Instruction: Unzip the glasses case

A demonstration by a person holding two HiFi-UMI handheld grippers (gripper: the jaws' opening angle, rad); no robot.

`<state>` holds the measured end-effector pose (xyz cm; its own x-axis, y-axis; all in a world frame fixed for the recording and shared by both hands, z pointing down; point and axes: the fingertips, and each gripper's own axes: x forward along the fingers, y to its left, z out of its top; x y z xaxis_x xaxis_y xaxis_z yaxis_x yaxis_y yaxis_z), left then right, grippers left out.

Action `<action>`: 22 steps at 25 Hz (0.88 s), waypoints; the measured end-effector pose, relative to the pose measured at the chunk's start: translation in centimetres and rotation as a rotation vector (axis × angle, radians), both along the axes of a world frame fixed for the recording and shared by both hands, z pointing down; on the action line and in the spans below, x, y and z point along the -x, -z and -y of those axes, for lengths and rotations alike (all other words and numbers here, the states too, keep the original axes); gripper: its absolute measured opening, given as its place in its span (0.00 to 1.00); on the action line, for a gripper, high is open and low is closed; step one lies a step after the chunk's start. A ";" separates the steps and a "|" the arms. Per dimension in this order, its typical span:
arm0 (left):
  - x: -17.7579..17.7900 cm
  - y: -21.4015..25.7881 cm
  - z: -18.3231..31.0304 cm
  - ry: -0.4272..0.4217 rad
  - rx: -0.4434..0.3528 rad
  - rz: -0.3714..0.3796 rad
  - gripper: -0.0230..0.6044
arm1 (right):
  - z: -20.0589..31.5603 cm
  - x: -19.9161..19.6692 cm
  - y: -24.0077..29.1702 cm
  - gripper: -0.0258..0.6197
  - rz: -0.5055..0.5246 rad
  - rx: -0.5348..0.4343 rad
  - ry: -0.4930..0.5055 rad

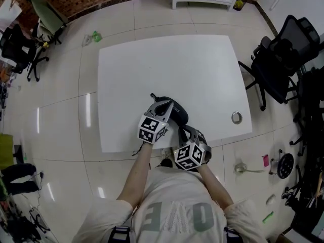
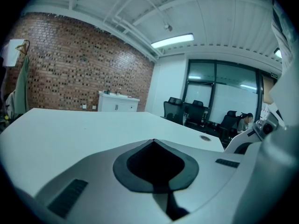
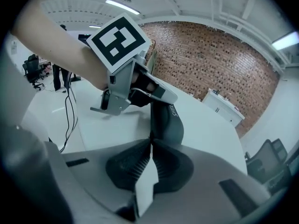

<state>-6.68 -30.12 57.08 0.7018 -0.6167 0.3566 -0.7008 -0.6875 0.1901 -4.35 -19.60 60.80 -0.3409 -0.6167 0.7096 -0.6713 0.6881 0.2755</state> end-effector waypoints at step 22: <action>-1.8 -0.3 -0.3 -0.034 0.013 0.020 0.02 | -1.7 -0.6 0.5 0.04 -0.126 -0.099 0.132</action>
